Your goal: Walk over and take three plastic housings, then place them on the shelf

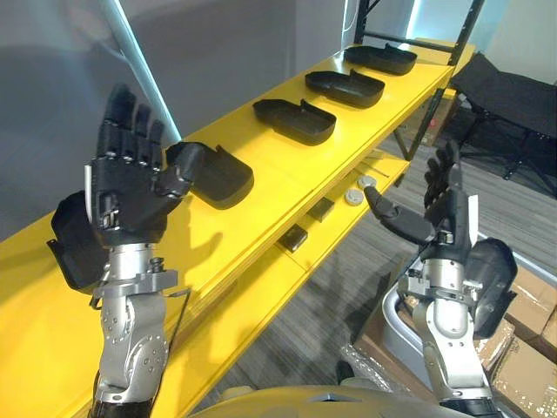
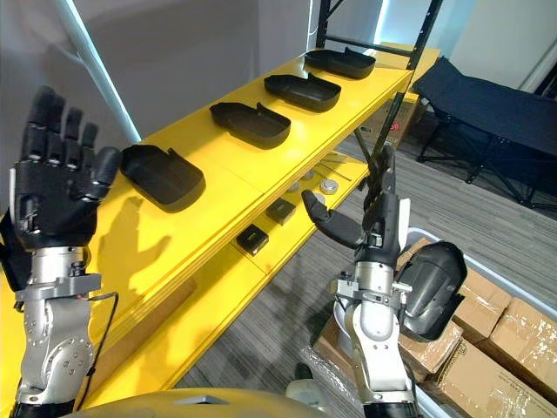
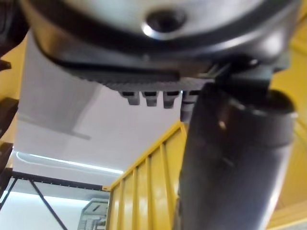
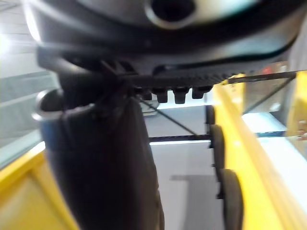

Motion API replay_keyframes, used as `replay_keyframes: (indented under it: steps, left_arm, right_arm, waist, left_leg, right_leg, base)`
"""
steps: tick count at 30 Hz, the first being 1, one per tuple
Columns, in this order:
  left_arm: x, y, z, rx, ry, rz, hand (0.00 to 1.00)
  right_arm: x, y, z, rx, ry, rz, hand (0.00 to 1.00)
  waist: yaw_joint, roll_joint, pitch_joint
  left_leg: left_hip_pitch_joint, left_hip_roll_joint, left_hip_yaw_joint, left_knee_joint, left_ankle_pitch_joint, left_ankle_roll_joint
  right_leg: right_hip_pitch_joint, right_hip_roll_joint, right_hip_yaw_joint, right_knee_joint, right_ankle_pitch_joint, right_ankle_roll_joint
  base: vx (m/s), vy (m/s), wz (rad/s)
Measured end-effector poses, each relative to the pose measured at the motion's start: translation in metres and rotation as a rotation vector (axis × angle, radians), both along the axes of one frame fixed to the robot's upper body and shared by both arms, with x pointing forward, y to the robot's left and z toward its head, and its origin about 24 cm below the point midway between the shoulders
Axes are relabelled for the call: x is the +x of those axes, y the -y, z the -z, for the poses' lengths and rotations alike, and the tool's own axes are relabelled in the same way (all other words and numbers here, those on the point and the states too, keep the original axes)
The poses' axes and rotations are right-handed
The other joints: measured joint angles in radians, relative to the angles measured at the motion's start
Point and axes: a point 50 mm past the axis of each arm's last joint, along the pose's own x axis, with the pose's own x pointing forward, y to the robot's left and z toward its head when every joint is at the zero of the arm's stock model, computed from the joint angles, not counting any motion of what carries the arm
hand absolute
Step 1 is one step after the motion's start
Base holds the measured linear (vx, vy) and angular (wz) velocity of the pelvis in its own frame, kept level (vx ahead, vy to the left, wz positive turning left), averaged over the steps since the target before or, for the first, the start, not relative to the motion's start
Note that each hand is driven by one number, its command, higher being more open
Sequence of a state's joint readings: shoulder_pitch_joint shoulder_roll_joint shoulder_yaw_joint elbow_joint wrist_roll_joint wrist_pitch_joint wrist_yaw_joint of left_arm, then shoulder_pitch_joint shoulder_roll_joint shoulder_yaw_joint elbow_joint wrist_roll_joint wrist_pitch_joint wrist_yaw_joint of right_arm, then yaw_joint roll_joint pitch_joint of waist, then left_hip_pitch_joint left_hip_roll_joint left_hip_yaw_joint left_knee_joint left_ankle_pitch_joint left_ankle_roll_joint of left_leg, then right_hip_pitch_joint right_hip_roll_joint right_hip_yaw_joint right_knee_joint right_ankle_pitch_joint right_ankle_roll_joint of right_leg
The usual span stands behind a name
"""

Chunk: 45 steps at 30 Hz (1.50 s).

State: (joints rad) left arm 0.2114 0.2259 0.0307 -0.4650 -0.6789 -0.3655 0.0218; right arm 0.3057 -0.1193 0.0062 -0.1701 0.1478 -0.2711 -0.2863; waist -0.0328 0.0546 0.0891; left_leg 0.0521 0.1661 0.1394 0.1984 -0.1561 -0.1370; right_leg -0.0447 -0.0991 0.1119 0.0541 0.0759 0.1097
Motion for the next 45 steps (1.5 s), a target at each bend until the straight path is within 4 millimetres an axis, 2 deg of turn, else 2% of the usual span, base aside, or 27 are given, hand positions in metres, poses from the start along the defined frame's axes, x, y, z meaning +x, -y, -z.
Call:
replay_keyframes:
  steps: [2,4,5,6,7,9,11,12,13,14,15,17,18,20,21,22,23,24,25,26,27,28,31,36,37,42,45]
  left_arm:
    - [-0.001,0.004,0.004,-0.032,-0.013,0.005,1.0]
    - [-0.005,0.004,0.011,-0.066,-0.042,0.001,1.0]
    - [-0.005,0.004,0.012,-0.073,-0.046,-0.004,1.0]
    - [-0.004,0.002,0.013,-0.09,-0.049,-0.013,1.0]
    - [-0.001,0.0,0.017,-0.119,-0.055,-0.009,1.0]
    - [-0.001,-0.001,0.027,-0.171,-0.089,-0.009,1.0]
    - [-0.004,-0.001,0.038,-0.211,-0.123,-0.025,1.0]
    - [-0.007,-0.002,0.045,-0.229,-0.146,-0.039,1.0]
    - [-0.007,-0.001,0.048,-0.235,-0.154,-0.039,1.0]
    - [-0.008,0.0,0.051,-0.237,-0.165,-0.028,1.0]
    - [-0.009,0.001,0.054,-0.241,-0.175,-0.019,1.0]
    - [-0.01,0.007,0.06,-0.253,-0.205,0.028,1.0]
    - [-0.008,0.011,0.065,-0.28,-0.217,0.049,1.0]
    - [-0.008,0.009,0.07,-0.269,-0.243,0.063,1.0]
    - [-0.005,0.014,0.08,-0.313,-0.286,0.086,1.0]
    - [-0.006,0.017,0.083,-0.329,-0.301,0.095,1.0]
    - [-0.007,0.022,0.087,-0.356,-0.319,0.116,1.0]
    - [-0.006,0.032,0.091,-0.37,-0.341,0.151,1.0]
    - [-0.006,0.043,0.094,-0.376,-0.36,0.192,1.0]
    - [-0.006,0.047,0.094,-0.38,-0.367,0.209,1.0]
    - [-0.007,0.052,0.095,-0.382,-0.37,0.234,1.0]
    - [-0.007,0.055,0.095,-0.382,-0.366,0.246,1.0]
    - [-0.009,0.051,0.096,-0.383,-0.37,0.23,1.0]
    - [-0.015,0.055,0.103,-0.373,-0.416,0.277,1.0]
    - [-0.013,0.057,0.103,-0.368,-0.418,0.292,1.0]
    - [-0.002,0.061,0.1,-0.275,-0.423,0.416,1.0]
    - [0.006,0.06,0.096,-0.199,-0.417,0.443,1.0]
  right_arm:
    - [-0.017,-0.005,0.015,0.037,-0.075,0.006,1.0]
    - [-0.027,-0.013,0.024,0.066,-0.116,-0.031,1.0]
    - [-0.026,-0.015,0.023,0.07,-0.111,-0.043,1.0]
    - [-0.02,-0.018,0.019,0.066,-0.084,-0.07,1.0]
    - [-0.015,-0.021,0.013,0.065,-0.041,-0.087,1.0]
    - [-0.004,-0.03,0.005,0.044,0.013,-0.127,1.0]
    - [0.01,-0.044,-0.001,-0.009,0.06,-0.175,1.0]
    - [0.019,-0.056,-0.001,-0.032,0.067,-0.224,1.0]
    - [0.022,-0.062,0.0,-0.043,0.065,-0.248,1.0]
    - [0.026,-0.073,0.002,-0.073,0.059,-0.298,1.0]
    - [0.028,-0.078,0.004,-0.083,0.051,-0.317,1.0]
    - [0.031,-0.077,0.008,-0.099,0.029,-0.322,1.0]
    - [0.036,-0.074,0.007,-0.106,0.026,-0.31,1.0]
    - [0.035,-0.074,0.011,-0.095,-0.006,-0.307,1.0]
    - [0.032,-0.066,0.015,-0.112,-0.034,-0.294,1.0]
    - [0.029,-0.062,0.018,-0.118,-0.047,-0.286,1.0]
    - [0.024,-0.055,0.022,-0.127,-0.07,-0.271,1.0]
    - [0.017,-0.042,0.027,-0.142,-0.101,-0.228,1.0]
    - [0.009,-0.031,0.032,-0.156,-0.132,-0.193,1.0]
    - [0.005,-0.026,0.033,-0.165,-0.143,-0.182,1.0]
    - [0.001,-0.019,0.033,-0.183,-0.151,-0.174,1.0]
    - [0.001,-0.016,0.029,-0.194,-0.14,-0.167,1.0]
    - [0.003,-0.014,0.023,-0.209,-0.122,-0.179,1.0]
    - [0.023,-0.004,0.022,-0.224,-0.112,-0.086,1.0]
    - [0.026,-0.002,0.024,-0.22,-0.12,-0.067,1.0]
    - [0.052,0.026,0.049,-0.158,-0.267,0.118,1.0]
    - [0.077,0.046,0.041,-0.072,-0.26,0.249,1.0]
  waist:
    - [-0.005,-0.009,0.021]
    - [-0.013,-0.041,0.055]
    - [-0.013,-0.049,0.06]
    - [-0.012,-0.038,0.072]
    - [-0.013,-0.038,0.075]
    - [-0.011,-0.039,0.076]
    - [0.006,-0.04,0.076]
    - [0.012,-0.04,0.078]
    - [0.022,-0.04,0.078]
    - [0.047,-0.051,0.076]
    - [0.053,-0.057,0.082]
    - [0.086,-0.007,0.078]
    - [0.102,0.042,0.084]
    - [0.055,-0.027,0.094]
    - [0.033,-0.006,0.105]
    - [0.027,-0.009,0.105]
    - [0.018,-0.013,0.107]
    - [0.0,-0.022,0.112]
    - [-0.006,-0.025,0.115]
    - [-0.006,-0.027,0.118]
    - [-0.006,-0.03,0.12]
    - [-0.006,-0.023,0.117]
    - [0.005,0.002,0.104]
    - [0.03,0.025,0.088]
    - [0.032,0.021,0.091]
    - [0.068,-0.032,0.11]
    - [0.095,-0.05,0.131]
  left_leg:
    - [0.033,-0.01,0.025,-0.002,-0.012,0.009]
    - [0.065,-0.018,0.117,0.045,-0.057,0.029]
    - [0.059,-0.017,0.142,0.061,-0.065,0.037]
    - [0.046,0.007,0.194,0.063,-0.066,0.058]
    - [0.029,0.016,0.231,0.063,-0.052,0.068]
    - [0.025,0.019,0.255,0.065,-0.029,0.068]
    - [0.011,0.028,0.285,0.099,-0.023,0.07]
    - [-0.009,0.046,0.297,0.137,-0.023,0.068]
    - [-0.019,0.056,0.302,0.155,-0.022,0.063]
    - [-0.063,0.086,0.3,0.21,-0.025,0.043]
    - [-0.096,0.101,0.285,0.236,-0.027,0.026]
    - [-0.116,0.134,0.244,0.189,-0.028,0.009]
    - [-0.108,0.212,0.269,0.134,0.057,-0.035]
    - [-0.094,0.211,0.29,0.135,0.075,-0.052]
    - [-0.096,0.271,0.274,0.14,0.107,-0.039]
    - [-0.1,0.289,0.265,0.144,0.127,-0.024]
    - [-0.113,0.309,0.253,0.157,0.161,0.01]
    - [-0.137,0.325,0.243,0.186,0.214,0.08]
    - [-0.153,0.331,0.242,0.208,0.269,0.114]
    - [-0.156,0.328,0.237,0.224,0.276,0.107]
    - [-0.154,0.288,0.226,0.254,0.237,0.078]
    - [-0.153,0.227,0.209,0.273,0.179,0.082]
    - [-0.149,0.125,0.19,0.248,0.078,0.094]
    - [-0.089,0.032,0.111,0.017,0.051,0.07]
    - [-0.089,0.023,0.109,0.001,0.06,0.046]
    - [-0.149,-0.066,0.076,-0.01,0.08,0.087]
    - [-0.213,-0.09,0.047,0.009,0.089,0.103]
  right_leg:
    - [-0.007,-0.004,0.035,0.026,0.0,0.001]
    - [-0.021,-0.011,0.027,0.05,0.011,0.012]
    - [-0.038,-0.006,0.027,0.053,0.03,0.002]
    - [-0.065,-0.001,-0.007,0.044,0.064,-0.036]
    - [-0.129,-0.015,-0.131,0.242,-0.049,-0.081]
    - [-0.143,-0.074,-0.267,0.491,-0.195,-0.116]
    - [-0.122,-0.17,-0.37,0.627,-0.272,-0.157]
    - [-0.1,-0.238,-0.413,0.67,-0.297,-0.162]
    - [-0.088,-0.267,-0.419,0.678,-0.304,-0.155]
    - [-0.076,-0.308,-0.421,0.651,-0.316,-0.112]
    - [-0.08,-0.257,-0.429,0.609,-0.335,-0.066]
    - [-0.073,-0.141,-0.362,0.428,-0.324,0.0]
    - [-0.081,-0.119,-0.391,0.428,-0.34,-0.012]
    - [-0.037,-0.168,-0.413,0.405,-0.356,0.049]
    - [-0.031,-0.102,-0.434,0.4,-0.332,0.025]
    - [-0.031,-0.087,-0.436,0.393,-0.335,0.004]
    - [-0.034,-0.065,-0.44,0.393,-0.337,-0.011]
    - [-0.028,-0.051,-0.451,0.389,-0.342,-0.035]
    - [-0.017,-0.041,-0.447,0.372,-0.336,-0.056]
    - [-0.01,-0.038,-0.436,0.357,-0.33,-0.066]
    - [-0.006,-0.037,-0.419,0.326,-0.313,-0.081]
    - [-0.006,-0.034,-0.395,0.292,-0.289,-0.086]
    - [0.001,-0.001,-0.355,0.199,-0.231,-0.094]
    - [-0.012,-0.002,-0.338,0.131,-0.16,-0.059]
    - [-0.016,-0.01,-0.343,0.128,-0.154,-0.05]
    - [-0.009,-0.092,-0.403,0.037,-0.081,0.006]
    - [-0.021,-0.109,-0.438,-0.011,-0.039,0.013]
  base:
    - [-0.01,0.117,-0.62]
    - [-0.14,0.088,-1.11]
    - [-0.25,0.047,-1.35]
    - [-0.27,0.014,-1.17]
    - [-0.25,0.007,-0.98]
    - [-0.15,-0.008,-0.45]
    - [-0.14,-0.105,-0.41]
    - [-0.16,-0.196,-0.37]
    - [-0.18,-0.341,-0.34]
    - [-0.15,-0.314,-0.32]
    - [-0.19,-0.376,-0.51]
    - [-0.17,-0.245,-1.12]
    - [-0.12,-0.175,-1.36]
    - [-0.12,-0.304,-0.81]
    - [-0.13,-0.348,-0.4]
    - [-0.13,-0.307,-0.28]
    - [-0.08,-0.284,-0.16]
    - [-0.09,-0.342,-0.06]
    - [-0.07,-0.276,-0.04]
    - [-0.07,-0.193,-0.31]
    - [-0.05,-0.122,-0.55]
    - [-0.04,-0.093,-0.58]
    - [-0.01,-0.025,-0.46]
    - [0.02,0.085,-0.13]
    - [-0.01,0.194,0.08]
    - [-0.07,0.207,0.32]
    - [-0.07,0.103,0.31]
